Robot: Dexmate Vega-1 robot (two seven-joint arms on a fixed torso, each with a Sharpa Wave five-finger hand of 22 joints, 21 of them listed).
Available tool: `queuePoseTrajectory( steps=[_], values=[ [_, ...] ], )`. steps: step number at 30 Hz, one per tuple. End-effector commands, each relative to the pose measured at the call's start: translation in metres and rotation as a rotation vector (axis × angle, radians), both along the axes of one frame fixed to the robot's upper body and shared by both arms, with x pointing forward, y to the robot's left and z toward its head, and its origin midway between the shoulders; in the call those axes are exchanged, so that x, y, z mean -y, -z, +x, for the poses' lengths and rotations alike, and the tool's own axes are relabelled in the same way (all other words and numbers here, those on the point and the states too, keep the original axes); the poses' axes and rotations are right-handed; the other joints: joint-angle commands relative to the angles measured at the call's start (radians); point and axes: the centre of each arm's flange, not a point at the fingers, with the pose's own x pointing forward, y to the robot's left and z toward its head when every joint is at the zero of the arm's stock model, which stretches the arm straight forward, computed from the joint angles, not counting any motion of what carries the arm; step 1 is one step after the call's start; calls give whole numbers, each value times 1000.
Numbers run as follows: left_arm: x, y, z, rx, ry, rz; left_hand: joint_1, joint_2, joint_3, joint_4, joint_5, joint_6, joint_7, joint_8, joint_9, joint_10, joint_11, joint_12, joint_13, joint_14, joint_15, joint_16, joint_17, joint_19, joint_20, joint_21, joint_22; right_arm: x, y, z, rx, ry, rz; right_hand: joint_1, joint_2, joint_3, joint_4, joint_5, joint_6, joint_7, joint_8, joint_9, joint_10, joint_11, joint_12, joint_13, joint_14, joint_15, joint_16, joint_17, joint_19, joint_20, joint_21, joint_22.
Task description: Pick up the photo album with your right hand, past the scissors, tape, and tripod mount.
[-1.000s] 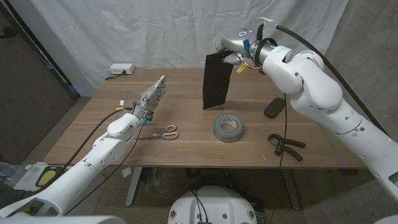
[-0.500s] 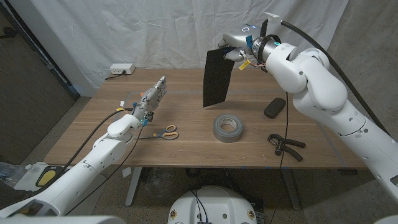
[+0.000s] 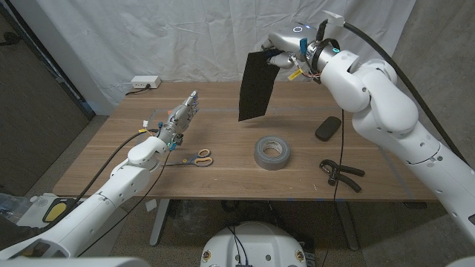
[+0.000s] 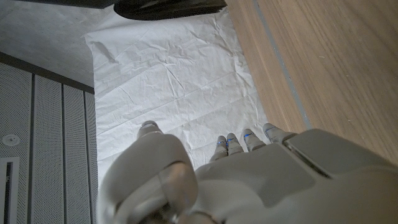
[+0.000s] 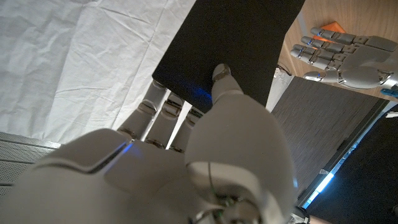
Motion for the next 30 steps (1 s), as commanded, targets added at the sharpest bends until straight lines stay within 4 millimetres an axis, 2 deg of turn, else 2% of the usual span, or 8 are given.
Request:
queuePoseTrajectory(
  steps=[1, 15, 30],
  values=[
    [-3, 0, 3, -4, 0, 0, 12, 3, -8, 2, -4, -1, -2, 0, 6, 1, -1, 2, 3, 0, 7, 3, 4, -6, -66, 2, 5, 3, -11, -7, 48, -24, 37, 3, 15, 11, 7, 6, 40, -6, 8, 6, 10, 0, 3, 4, 38, -115, 10, 31, -3, -150, 9, -1],
    [0, -5, 5, 4, 8, -2, 14, 5, -10, 2, -6, -4, -2, -2, 6, 0, 0, 1, 3, -2, 4, 2, 4, -7, -65, 2, 5, 5, -20, -8, 65, -19, 60, 2, 14, 11, 7, 6, 43, -3, 8, 8, 14, 0, 3, 6, 43, -115, 10, 34, -3, -150, 15, -9],
    [7, -5, 15, -12, 20, 1, 16, 7, -12, 2, -7, -7, -3, -3, 6, 0, 3, 1, 3, 0, 9, 3, 4, -7, -65, 2, 5, 8, -25, -1, 60, -6, 73, 0, 13, 12, 7, 7, 45, -3, 7, 9, 16, 0, 1, 9, 45, -115, 8, 37, -3, -150, 22, -19]
  ],
)
